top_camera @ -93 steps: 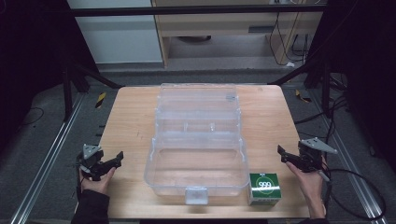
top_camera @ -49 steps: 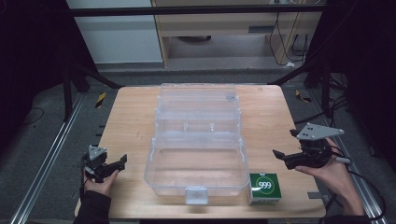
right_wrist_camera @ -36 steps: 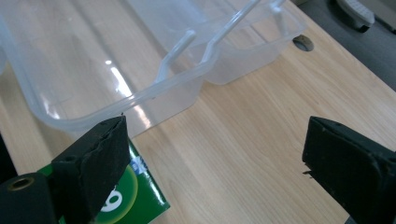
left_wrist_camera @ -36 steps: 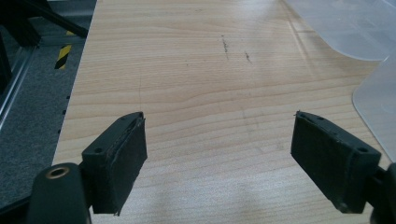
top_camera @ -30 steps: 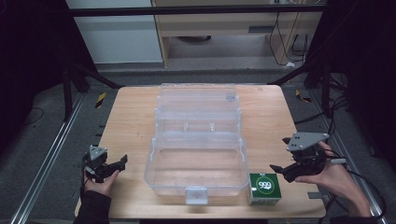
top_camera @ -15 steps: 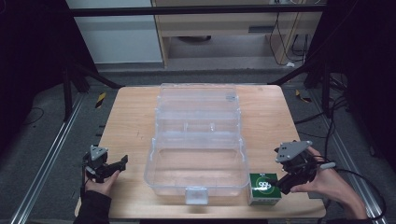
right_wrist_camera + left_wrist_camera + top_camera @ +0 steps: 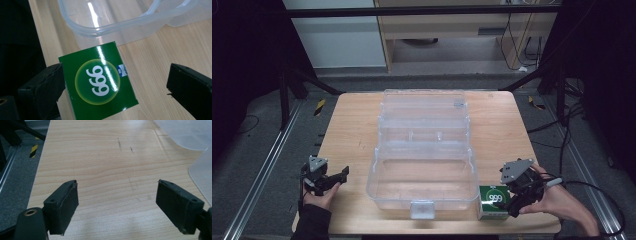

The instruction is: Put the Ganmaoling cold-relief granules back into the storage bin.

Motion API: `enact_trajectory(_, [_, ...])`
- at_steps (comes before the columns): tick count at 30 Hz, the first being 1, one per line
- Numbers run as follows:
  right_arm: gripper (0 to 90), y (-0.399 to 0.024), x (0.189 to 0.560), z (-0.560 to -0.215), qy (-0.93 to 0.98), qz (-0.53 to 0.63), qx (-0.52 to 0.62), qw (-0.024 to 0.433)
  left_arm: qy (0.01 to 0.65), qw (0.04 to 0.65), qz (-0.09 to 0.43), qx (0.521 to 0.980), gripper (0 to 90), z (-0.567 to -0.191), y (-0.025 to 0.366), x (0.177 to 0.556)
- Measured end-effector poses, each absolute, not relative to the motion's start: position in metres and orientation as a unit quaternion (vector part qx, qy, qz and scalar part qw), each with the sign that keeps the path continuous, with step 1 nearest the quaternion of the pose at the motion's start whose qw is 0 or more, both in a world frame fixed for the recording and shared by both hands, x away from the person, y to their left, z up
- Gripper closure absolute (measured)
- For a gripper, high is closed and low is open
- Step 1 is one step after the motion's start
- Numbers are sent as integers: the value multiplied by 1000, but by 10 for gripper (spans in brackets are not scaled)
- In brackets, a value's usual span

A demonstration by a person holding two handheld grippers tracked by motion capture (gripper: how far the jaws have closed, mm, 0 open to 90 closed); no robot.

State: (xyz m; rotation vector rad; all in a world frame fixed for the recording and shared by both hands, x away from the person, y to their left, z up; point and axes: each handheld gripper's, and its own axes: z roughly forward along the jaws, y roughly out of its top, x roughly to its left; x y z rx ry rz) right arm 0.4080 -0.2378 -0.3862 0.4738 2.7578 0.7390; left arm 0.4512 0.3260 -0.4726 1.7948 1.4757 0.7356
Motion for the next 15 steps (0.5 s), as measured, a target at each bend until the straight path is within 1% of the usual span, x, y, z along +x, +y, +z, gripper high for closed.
enact_trajectory(8, [19,-233,408,-398,955,237,149,102,568,344,283,691,175,-473,326,451])
enact_trajectory(15, [15,-231,407,-406,960,224,138,94,568,343,283,693,174,-473,326,452])
